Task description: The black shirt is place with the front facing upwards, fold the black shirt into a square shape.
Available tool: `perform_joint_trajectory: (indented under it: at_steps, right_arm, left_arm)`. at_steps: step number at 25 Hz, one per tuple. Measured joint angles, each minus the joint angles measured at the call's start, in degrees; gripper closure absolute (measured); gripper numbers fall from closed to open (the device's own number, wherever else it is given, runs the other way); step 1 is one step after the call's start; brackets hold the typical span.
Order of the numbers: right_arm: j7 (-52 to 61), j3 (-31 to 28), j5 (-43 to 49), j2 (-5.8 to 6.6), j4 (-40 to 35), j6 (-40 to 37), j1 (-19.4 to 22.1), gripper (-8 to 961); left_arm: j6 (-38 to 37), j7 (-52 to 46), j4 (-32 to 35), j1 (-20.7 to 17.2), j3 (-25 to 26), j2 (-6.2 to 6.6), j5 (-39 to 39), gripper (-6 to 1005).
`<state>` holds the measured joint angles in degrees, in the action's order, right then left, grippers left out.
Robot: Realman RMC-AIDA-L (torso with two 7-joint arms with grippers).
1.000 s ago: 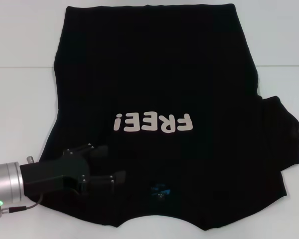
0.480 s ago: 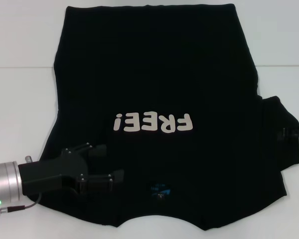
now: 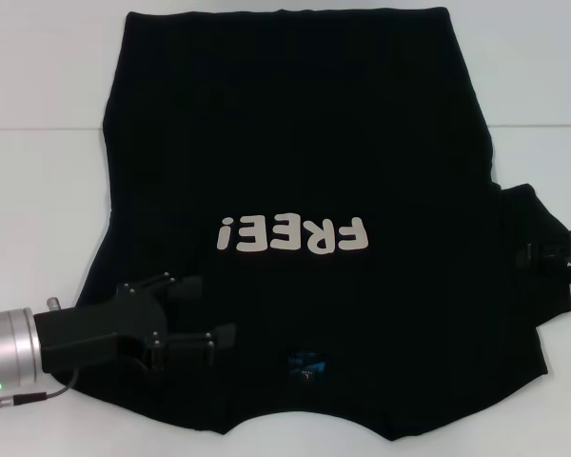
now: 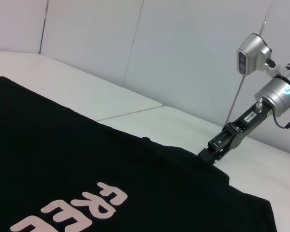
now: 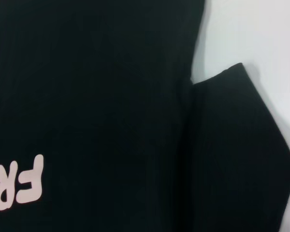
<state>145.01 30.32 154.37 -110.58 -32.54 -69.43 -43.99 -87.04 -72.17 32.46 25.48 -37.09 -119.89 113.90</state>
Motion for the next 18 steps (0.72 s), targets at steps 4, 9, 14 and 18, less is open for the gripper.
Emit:
perform_joint_trajectory:
  at_steps: [4, 9, 14, 18]
  right_arm:
    - [0.00, -0.02, -0.36, -0.08, 0.42, -0.01, -0.31, 53]
    - [-0.09, -0.06, -1.15, 0.03, 0.38, -0.47, -0.43, 53]
    - [-0.16, -0.02, -1.18, 0.43, 0.58, -0.66, 0.08, 54]
    - [-0.02, -0.03, -1.18, 0.90, 0.13, -0.81, 1.08, 54]
  left_arm:
    - [-0.01, -0.08, 0.00, 0.00, 0.00, 0.02, 0.00, 50]
    - [0.00, -0.09, -0.03, 0.00, 0.00, 0.01, 0.00, 50]
    - [0.00, -0.15, -0.03, 0.00, 0.00, 0.01, 0.00, 49]
    - [0.01, -0.17, -0.03, 0.00, 0.00, 0.01, 0.00, 49]
